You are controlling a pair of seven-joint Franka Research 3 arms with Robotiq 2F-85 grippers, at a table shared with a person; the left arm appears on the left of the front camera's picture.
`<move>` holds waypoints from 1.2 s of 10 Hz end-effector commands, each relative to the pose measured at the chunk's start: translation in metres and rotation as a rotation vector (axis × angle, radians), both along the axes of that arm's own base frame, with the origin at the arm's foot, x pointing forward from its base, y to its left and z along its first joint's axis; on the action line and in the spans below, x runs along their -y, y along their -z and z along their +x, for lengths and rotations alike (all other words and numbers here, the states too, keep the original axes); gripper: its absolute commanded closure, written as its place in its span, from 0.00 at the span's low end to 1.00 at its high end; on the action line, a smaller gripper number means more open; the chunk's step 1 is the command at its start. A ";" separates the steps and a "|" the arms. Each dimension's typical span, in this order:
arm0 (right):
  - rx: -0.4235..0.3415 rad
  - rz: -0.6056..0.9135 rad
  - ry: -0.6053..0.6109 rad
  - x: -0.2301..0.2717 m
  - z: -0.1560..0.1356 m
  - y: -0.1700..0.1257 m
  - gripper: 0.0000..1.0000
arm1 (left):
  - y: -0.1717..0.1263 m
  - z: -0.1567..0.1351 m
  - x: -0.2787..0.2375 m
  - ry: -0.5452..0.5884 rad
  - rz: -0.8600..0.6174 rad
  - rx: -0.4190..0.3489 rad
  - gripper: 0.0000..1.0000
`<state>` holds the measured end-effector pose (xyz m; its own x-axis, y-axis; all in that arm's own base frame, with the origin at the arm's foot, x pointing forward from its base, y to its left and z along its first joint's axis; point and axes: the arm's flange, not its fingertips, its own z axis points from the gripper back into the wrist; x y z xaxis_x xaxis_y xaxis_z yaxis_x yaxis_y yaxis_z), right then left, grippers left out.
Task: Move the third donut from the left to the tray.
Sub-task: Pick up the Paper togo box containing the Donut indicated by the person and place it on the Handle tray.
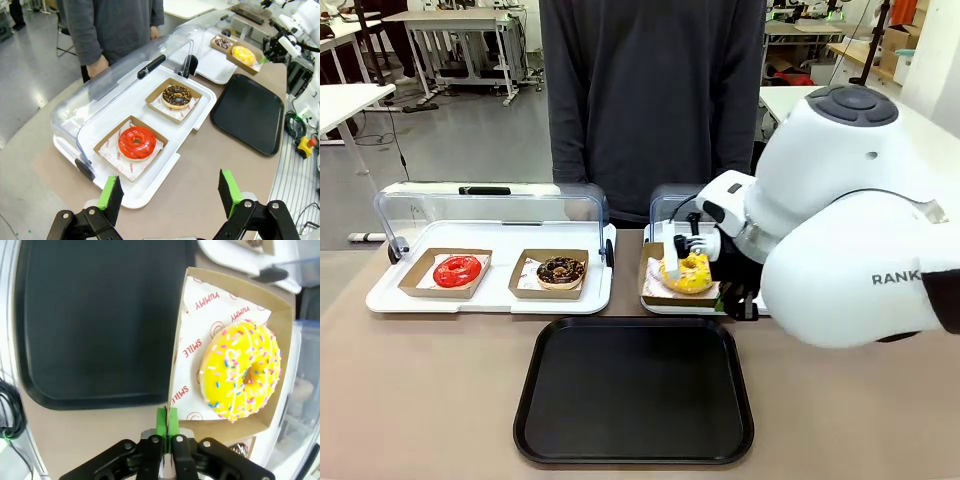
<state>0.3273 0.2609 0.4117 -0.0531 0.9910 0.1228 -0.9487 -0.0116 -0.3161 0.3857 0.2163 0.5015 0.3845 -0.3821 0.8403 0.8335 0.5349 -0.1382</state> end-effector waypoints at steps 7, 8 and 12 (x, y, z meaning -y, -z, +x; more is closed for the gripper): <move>-0.069 0.025 -0.044 -0.062 -0.070 0.062 0.98 | -0.001 -0.001 0.001 -0.001 -0.002 0.000 0.00; -0.073 0.026 -0.041 -0.069 -0.076 0.070 0.98 | -0.001 -0.001 0.001 -0.001 -0.002 0.000 0.00; -0.092 0.023 -0.029 -0.077 -0.087 0.094 0.98 | -0.001 -0.001 0.001 -0.001 -0.002 0.000 0.00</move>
